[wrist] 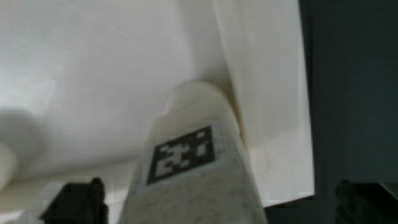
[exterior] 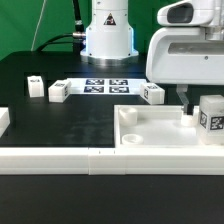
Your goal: Assemble one leg
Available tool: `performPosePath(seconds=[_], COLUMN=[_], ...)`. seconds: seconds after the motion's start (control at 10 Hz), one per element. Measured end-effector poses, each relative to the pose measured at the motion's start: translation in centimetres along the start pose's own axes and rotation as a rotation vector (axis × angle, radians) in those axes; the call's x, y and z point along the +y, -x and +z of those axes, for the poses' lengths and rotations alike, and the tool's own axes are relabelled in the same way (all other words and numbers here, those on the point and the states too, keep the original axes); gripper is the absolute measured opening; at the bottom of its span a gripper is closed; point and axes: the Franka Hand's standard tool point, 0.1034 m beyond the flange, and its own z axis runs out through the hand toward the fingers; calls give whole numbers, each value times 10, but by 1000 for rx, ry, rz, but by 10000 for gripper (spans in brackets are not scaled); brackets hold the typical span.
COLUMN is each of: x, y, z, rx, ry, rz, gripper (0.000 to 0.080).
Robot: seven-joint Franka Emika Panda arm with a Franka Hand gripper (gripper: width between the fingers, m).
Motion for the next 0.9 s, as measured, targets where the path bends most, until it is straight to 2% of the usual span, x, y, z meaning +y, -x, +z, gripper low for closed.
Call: performPosePath(seconds=[0.3, 0.5, 0.6, 0.7, 0.9], x=[3, 3, 3, 3, 4], y=[-5, -5, -5, -5, -5], z=[-2, -2, -2, -2, -2], rx=[7, 7, 7, 7, 9], ry=[12, 12, 12, 11, 10], rz=[-258, -266, -266, -256, -212], gripper=[649, 378, 378, 289, 289])
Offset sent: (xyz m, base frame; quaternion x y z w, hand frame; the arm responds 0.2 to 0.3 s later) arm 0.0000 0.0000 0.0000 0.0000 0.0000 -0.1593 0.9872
